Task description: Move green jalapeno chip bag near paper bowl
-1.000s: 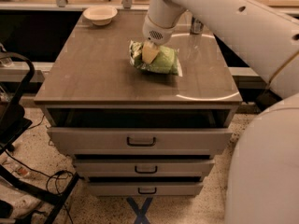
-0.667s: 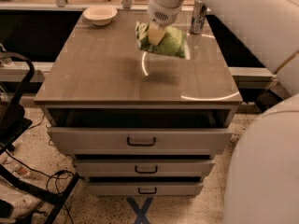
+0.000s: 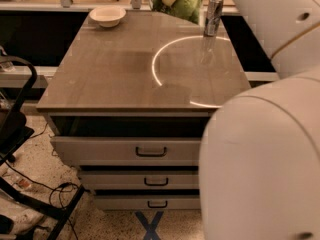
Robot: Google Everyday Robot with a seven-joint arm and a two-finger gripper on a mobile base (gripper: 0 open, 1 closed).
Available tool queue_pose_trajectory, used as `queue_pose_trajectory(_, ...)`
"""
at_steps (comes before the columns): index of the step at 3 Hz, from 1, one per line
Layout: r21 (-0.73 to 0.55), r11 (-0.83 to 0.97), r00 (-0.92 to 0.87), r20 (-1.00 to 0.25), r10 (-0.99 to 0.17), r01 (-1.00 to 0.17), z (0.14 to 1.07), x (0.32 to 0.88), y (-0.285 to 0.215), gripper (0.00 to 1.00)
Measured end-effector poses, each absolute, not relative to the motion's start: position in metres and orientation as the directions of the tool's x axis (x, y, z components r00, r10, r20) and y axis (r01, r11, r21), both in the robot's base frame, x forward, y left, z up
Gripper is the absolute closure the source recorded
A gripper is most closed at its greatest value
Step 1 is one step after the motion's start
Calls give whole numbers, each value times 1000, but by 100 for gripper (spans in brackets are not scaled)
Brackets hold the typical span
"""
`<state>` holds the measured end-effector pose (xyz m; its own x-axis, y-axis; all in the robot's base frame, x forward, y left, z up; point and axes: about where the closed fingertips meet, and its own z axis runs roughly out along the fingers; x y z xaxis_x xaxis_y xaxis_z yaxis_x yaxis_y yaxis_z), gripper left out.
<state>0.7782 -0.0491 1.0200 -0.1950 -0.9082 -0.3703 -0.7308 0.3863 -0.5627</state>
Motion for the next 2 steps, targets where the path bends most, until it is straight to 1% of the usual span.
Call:
queue_pose_trajectory(1,-622,409,-131,-443,-887,-668,1060,805,-36,100)
queue_pose_trajectory(2,-624,416,-137,-446,-885,-661,1058,809,-34,100)
